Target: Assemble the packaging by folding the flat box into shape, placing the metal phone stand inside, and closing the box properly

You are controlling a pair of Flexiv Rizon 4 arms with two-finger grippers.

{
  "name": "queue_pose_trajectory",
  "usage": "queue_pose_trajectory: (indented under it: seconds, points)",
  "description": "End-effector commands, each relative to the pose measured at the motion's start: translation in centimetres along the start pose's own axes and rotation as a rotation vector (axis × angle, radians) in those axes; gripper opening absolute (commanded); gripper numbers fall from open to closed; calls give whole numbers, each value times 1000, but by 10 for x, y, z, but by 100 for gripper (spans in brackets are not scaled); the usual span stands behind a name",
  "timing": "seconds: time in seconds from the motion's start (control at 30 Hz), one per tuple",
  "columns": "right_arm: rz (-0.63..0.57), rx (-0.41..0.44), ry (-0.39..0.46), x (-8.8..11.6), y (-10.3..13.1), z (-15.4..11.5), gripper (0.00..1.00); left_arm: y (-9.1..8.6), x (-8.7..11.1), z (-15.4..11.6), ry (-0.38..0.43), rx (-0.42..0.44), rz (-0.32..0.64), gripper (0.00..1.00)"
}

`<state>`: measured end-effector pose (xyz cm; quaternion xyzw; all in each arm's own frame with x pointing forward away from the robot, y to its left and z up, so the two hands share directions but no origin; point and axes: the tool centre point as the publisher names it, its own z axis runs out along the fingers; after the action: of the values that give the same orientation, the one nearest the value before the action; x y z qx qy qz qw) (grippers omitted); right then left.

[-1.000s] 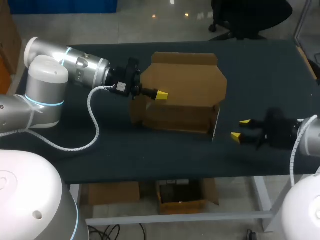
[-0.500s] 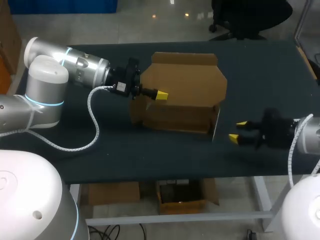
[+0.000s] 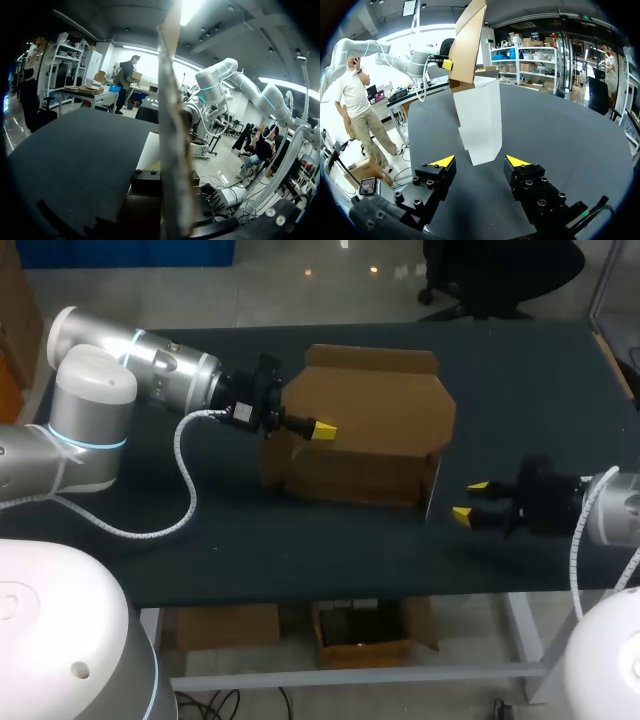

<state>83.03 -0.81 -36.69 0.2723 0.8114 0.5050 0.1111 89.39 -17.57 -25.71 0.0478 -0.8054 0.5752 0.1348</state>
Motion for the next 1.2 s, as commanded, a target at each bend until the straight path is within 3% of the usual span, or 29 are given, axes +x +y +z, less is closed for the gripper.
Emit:
queue_pose_trajectory:
  seconds: [0.03, 1.2]
  points:
    - [0, 3, -1, 1, 2, 2, 59, 4, 0, -1, -4, 10, -1, 0]
    - [-6, 1, 9, -2, 9, 20, 56, 6, -2, -1, -7, 13, -3, 0]
